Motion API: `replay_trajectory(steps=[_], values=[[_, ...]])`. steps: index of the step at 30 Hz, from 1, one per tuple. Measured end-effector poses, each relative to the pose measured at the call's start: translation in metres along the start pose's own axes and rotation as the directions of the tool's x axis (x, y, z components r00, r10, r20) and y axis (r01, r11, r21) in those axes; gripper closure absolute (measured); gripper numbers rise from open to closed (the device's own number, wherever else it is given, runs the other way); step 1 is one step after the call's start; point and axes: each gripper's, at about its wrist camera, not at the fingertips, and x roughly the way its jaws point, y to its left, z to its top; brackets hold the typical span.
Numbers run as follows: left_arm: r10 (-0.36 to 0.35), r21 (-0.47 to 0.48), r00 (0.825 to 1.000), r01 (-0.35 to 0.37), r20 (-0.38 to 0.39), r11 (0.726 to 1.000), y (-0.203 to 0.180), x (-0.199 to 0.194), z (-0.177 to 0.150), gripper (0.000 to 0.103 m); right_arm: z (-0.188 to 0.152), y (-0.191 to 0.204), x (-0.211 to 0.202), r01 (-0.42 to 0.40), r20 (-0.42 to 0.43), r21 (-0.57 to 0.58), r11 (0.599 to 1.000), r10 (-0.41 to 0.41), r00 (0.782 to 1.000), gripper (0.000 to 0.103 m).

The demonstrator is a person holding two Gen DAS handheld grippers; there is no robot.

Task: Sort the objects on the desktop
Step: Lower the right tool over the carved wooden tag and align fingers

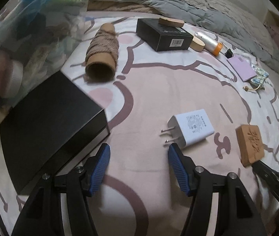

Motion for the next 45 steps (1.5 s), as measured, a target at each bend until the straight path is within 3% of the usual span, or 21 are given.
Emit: replay_trajectory(steps=[8,12,15,23,25,26,27,28,29,30,35,45], values=[[-0.107,-0.072,0.994,0.105,-0.022,0.992,0.003,-0.013,-0.004,0.041,0.009,-0.001,0.008,0.008,0.016,-0.022,1.000,-0.007,1.000,0.089],[-0.165,-0.077,0.986,0.163,-0.021,0.984,-0.009,-0.015,-0.006,0.029,0.005,0.003,0.007,0.029,0.046,-0.048,0.998,-0.027,0.999,0.089],[-0.171,-0.081,0.985,0.170,-0.003,0.982,-0.018,-0.015,-0.005,0.018,0.004,0.008,0.008,0.058,0.061,-0.076,0.995,-0.053,0.997,0.089],[-0.154,-0.095,0.988,0.154,0.014,0.983,-0.035,-0.001,0.000,0.018,-0.001,0.006,0.005,0.054,0.092,-0.059,0.997,-0.048,0.995,0.088],[-0.132,-0.088,0.991,0.134,0.032,0.987,-0.041,0.003,0.001,0.017,-0.002,0.006,0.004,0.052,0.093,-0.065,0.997,-0.046,0.995,0.082],[-0.119,-0.077,0.992,0.122,0.044,0.990,-0.046,0.005,0.003,0.018,-0.001,0.006,0.004,0.043,0.093,-0.071,0.997,-0.036,0.995,0.072],[-0.111,-0.068,0.992,0.115,0.053,0.991,-0.048,0.006,0.004,0.018,-0.003,0.009,0.003,0.031,0.093,-0.078,0.996,-0.024,0.995,0.052],[-0.103,-0.055,0.993,0.107,0.065,0.993,-0.051,0.008,0.005,0.018,-0.005,0.013,0.003,0.005,0.088,-0.091,0.996,0.003,0.996,0.039],[-0.088,-0.034,0.993,0.091,0.078,0.995,-0.056,0.010,0.007,0.018,-0.007,0.018,0.003,-0.029,0.077,-0.116,0.993,0.038,0.996,0.014],[-0.072,-0.013,0.994,0.074,0.083,0.997,-0.059,0.012,0.008,0.018,-0.009,0.025,0.004,-0.040,0.065,-0.149,0.988,0.051,0.997,0.000],[0.032,0.045,0.994,-0.037,0.104,0.998,-0.056,0.020,0.005,0.018,-0.017,0.047,0.013,0.087,0.058,-0.269,0.959,-0.074,0.996,0.000],[0.040,0.000,0.997,-0.040,0.060,0.999,-0.030,0.013,0.000,0.018,-0.020,0.049,0.015,0.110,0.067,-0.274,0.955,-0.095,0.993,0.000]])
